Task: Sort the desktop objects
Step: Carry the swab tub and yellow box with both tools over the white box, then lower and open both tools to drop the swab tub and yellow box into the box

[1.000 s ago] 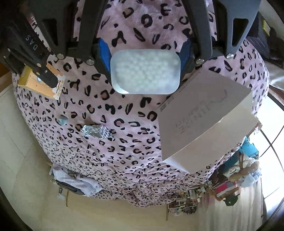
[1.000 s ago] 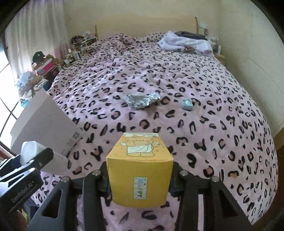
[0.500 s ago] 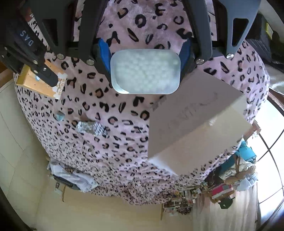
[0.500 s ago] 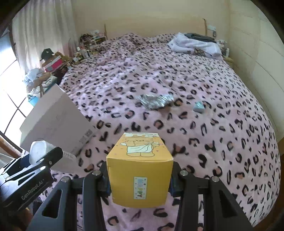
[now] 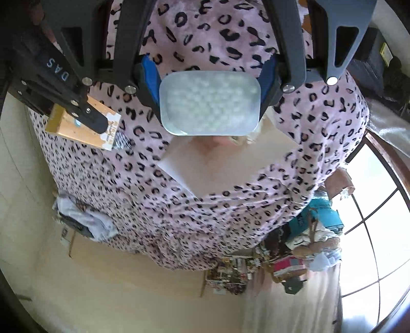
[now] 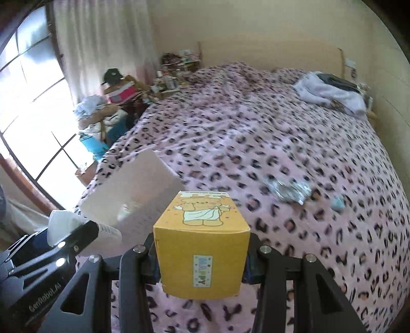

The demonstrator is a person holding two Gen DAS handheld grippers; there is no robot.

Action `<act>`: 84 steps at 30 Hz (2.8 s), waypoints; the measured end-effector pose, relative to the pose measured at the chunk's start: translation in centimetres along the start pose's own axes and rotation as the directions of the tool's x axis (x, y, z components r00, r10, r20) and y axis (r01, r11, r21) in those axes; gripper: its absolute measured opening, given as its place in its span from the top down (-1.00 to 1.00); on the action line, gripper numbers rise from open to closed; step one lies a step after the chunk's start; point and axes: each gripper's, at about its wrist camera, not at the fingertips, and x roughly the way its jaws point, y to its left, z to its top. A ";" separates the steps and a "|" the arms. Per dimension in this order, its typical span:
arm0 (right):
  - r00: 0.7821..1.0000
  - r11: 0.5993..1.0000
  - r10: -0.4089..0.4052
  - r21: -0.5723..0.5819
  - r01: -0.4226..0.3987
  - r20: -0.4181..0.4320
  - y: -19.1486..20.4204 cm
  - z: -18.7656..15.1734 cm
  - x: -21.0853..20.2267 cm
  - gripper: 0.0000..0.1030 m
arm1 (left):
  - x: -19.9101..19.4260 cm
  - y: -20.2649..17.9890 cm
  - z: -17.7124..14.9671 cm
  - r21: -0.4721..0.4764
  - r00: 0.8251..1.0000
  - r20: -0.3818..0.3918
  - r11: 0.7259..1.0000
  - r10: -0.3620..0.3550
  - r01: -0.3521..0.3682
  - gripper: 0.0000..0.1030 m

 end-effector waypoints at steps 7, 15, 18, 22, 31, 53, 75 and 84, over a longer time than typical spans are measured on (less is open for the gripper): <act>0.998 0.997 0.068 -0.044 -0.068 0.000 4.2 3.0 1.1 0.12 | -0.7 3.6 1.9 -0.050 0.999 0.016 0.998 0.030 -0.030 -0.25; 0.989 0.988 0.137 -0.063 -0.140 -0.055 7.5 5.1 4.0 0.12 | 0.0 6.1 3.1 -0.084 0.999 0.008 0.995 0.045 -0.044 -0.25; 0.986 0.986 0.147 -0.070 -0.153 -0.083 8.6 5.5 5.4 0.12 | 0.8 6.5 3.4 -0.091 0.999 -0.005 0.995 0.035 -0.035 -0.25; 0.983 0.986 0.139 -0.073 -0.148 -0.119 9.2 5.8 7.4 0.12 | 2.5 6.8 3.5 -0.102 0.999 -0.033 0.995 0.014 -0.018 -0.25; 0.969 0.986 0.140 -0.059 -0.155 -0.206 9.1 5.3 11.7 0.12 | 5.8 6.7 3.4 -0.094 0.998 -0.057 0.995 0.021 -0.026 -0.25; 0.953 0.984 0.163 -0.032 -0.177 -0.256 8.7 6.1 14.2 0.12 | 8.6 6.1 3.7 -0.110 0.994 -0.085 0.992 -0.072 0.062 -0.25; 0.942 0.988 0.121 -0.056 -0.146 -0.312 9.2 4.6 16.5 0.12 | 10.6 6.1 2.1 -0.104 0.989 -0.144 0.994 -0.042 0.027 -0.25; 0.937 0.986 0.129 -0.058 -0.156 -0.326 8.8 4.5 16.2 0.10 | 9.5 6.4 2.5 -0.102 0.992 -0.121 0.995 -0.025 0.012 -0.28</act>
